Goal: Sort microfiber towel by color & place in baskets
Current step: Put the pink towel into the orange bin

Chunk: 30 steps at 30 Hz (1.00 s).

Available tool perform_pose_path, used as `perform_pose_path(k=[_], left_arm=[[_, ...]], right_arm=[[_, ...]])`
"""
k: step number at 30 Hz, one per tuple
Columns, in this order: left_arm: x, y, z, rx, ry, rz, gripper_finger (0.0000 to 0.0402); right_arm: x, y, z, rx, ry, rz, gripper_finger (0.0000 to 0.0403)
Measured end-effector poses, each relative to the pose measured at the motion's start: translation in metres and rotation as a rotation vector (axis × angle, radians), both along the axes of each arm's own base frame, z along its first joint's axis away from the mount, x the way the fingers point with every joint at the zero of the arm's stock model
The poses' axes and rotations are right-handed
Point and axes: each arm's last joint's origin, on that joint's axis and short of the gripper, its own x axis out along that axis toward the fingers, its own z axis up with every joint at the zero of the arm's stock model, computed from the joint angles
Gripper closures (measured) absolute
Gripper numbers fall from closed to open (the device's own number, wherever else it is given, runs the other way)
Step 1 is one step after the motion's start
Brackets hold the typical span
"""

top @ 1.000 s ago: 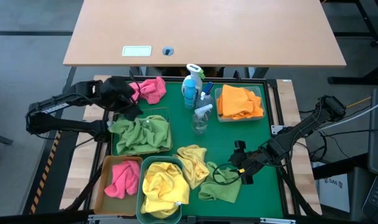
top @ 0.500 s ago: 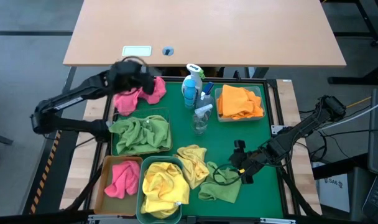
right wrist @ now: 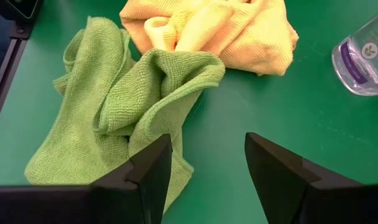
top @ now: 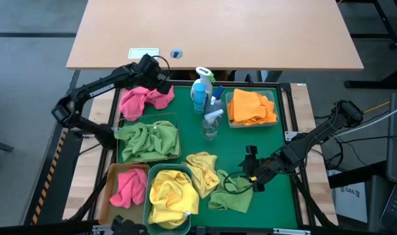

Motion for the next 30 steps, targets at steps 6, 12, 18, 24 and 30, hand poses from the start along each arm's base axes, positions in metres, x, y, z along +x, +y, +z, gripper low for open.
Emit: perform_pose_path(k=[6,12,18,24,30], left_arm=[[-0.01,0.007,-0.018,-0.066,0.16,0.024,0.0284],[-0.018,0.009,-0.023,-0.074,0.256,0.067,0.0284],[-0.018,0.01,-0.023,-0.067,0.262,0.058,0.0284],[-0.02,0.007,-0.024,-0.098,0.274,0.043,0.0284],[-0.02,0.006,-0.024,-0.108,0.289,0.03,0.0284]], right_arm=[[0.0,0.0,0.0,0.0,0.0,0.0,0.0198],[0.0,0.0,0.0,0.0,0.0,0.0,0.0198],[0.0,0.0,0.0,0.0,0.0,0.0,0.0198],[0.0,0.0,0.0,0.007,0.005,0.006,0.0198],[0.0,0.0,0.0,0.007,0.005,0.006,0.0198]])
